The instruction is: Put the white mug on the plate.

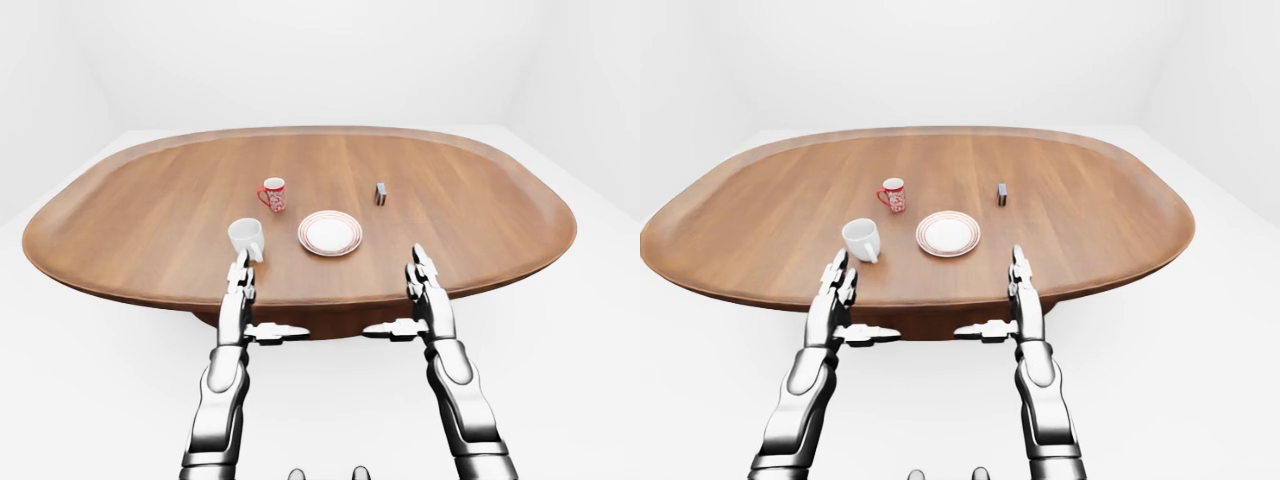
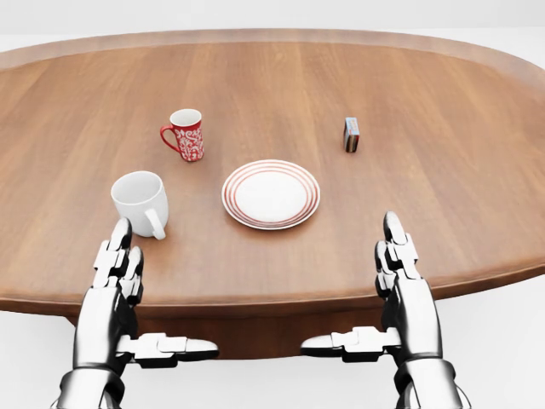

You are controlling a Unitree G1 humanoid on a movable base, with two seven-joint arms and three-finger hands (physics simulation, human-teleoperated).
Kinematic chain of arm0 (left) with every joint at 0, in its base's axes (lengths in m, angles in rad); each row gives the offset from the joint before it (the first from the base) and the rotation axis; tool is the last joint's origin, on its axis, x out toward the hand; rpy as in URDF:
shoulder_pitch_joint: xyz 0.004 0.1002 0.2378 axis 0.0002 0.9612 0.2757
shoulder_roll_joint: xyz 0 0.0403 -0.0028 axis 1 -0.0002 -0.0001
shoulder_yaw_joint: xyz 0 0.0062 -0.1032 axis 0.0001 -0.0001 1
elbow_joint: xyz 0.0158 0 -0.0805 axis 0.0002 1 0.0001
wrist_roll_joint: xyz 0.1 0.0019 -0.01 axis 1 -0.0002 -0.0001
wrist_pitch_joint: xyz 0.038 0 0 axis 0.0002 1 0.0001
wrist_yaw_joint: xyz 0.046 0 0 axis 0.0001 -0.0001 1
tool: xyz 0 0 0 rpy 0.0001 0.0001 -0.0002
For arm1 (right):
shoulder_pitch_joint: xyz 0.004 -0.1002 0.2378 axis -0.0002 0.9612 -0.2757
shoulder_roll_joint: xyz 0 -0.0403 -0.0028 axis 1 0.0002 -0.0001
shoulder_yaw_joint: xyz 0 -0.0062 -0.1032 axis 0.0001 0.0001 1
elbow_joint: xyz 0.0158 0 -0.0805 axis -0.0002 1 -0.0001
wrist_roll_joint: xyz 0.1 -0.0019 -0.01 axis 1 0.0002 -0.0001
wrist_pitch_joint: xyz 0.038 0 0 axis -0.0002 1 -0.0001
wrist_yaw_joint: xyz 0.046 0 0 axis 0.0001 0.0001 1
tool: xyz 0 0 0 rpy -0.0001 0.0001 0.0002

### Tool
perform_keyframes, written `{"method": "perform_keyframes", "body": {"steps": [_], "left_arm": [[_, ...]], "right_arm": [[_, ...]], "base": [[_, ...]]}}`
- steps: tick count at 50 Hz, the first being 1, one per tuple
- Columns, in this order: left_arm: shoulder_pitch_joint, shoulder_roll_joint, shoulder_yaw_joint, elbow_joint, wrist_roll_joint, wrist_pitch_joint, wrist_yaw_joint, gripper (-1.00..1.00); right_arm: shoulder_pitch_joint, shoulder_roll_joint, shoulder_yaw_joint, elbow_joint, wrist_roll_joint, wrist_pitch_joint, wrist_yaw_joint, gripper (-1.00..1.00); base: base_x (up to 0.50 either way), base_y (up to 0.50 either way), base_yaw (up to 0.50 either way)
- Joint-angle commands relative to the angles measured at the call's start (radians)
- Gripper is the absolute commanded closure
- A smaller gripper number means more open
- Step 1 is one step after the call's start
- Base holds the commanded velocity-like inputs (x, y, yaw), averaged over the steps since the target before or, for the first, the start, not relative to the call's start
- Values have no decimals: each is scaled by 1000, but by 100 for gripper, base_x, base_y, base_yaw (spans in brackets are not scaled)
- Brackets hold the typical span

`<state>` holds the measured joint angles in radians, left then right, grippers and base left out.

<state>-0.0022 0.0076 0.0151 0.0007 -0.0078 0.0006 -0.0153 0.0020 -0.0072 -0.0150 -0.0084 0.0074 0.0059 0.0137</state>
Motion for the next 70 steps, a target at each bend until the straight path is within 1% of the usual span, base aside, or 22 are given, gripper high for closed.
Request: {"method": "perform_keyframes", "body": {"steps": [1, 3, 7, 8, 9, 11, 13, 14, 15, 18, 20, 23, 24, 28, 29, 33, 35, 39, 44, 51, 55, 70], "left_arm": [[-9, 14, 30, -2, -17, 9, -24, -100], [-14, 15, 32, 7, -19, 3, -23, -100], [-8, 16, 33, -26, -25, 26, -25, -100], [-17, 20, 40, -32, -29, 34, -25, -100], [-21, 24, 49, -47, -34, 48, -23, -100], [-62, 41, 80, -46, -38, 58, -8, -100], [-97, 60, 115, -64, -65, 87, 1, -100], [-115, 72, 134, -67, -80, 87, 5, -100], [-141, 96, 174, -106, -109, 87, 19, -100], [-179, 139, 233, -145, -169, 87, 39, -100], [-188, 181, 298, -239, -232, 87, 58, -100], [-215, 221, 346, -278, -284, 87, 89, -100], [-228, 248, 378, -306, -310, 87, 101, -100], [-241, 284, 426, -279, -364, 87, 126, -100], [-252, 304, 454, -265, -387, 87, 139, -100], [-266, 355, 501, -251, -452, 87, 185, -100], [-267, 373, 518, -245, -495, 87, 203, -100], [-268, 399, 535, -228, -538, 87, 255, -100], [-262, 411, 533, -222, -563, 87, 281, -100], [-259, 417, 532, -226, -578, 87, 295, -100], [-256, 408, 519, -232, -562, 87, 294, -100], [-264, 413, 518, -216, -567, 87, 296, -100]], "right_arm": [[4, -12, -26, -22, 14, 14, 23, -100], [8, -13, -26, -40, 13, 25, 23, -100], [13, -16, -35, -61, 17, 33, 25, -100], [13, -19, -42, -80, 22, 46, 26, -100], [20, -20, -44, -109, 23, 64, 26, -100], [33, -27, -60, -207, 28, 81, 23, -100], [49, -31, -78, -298, 26, 81, 21, -100], [59, -32, -91, -348, 30, 81, 22, -100], [76, -39, -116, -435, 33, 81, 23, -100], [101, -37, -172, -590, 37, 81, 34, -100], [120, -39, -236, -723, 39, 81, 45, -100], [126, -30, -299, -817, 33, 81, 68, -100], [134, -25, -356, -882, 64, 81, 84, -100], [142, -9, -466, -966, 98, 81, 123, -100], [147, -7, -515, -990, 119, 81, 136, -100], [157, 12, -627, -1028, 176, 81, 169, -100], [161, 14, -662, -1038, 203, 81, 173, -100], [180, -12, -678, -1039, 247, 81, 145, -100], [190, -17, -669, -1039, 256, 81, 131, -100], [186, -13, -652, -1039, 228, 81, 140, -100], [171, 11, -629, -1037, 184, 81, 166, -100], [166, 13, -642, -1039, 191, 81, 180, -100]], "base": [[0, 0, 0], [0, 0, 0], [0, 0, 0], [0, 0, 0], [0, 0, 0], [0, 0, 0], [0, 0, 0], [0, 0, 0], [0, 0, 0], [0, 0, 0], [0, 0, 0], [0, 0, 0], [0, 0, 0], [0, 0, 0], [0, 0, 0], [0, 0, 0], [0, 0, 0], [0, 0, 0], [0, 0, 0], [0, 0, 0], [0, 22, 0], [0, 41, 0]]}}
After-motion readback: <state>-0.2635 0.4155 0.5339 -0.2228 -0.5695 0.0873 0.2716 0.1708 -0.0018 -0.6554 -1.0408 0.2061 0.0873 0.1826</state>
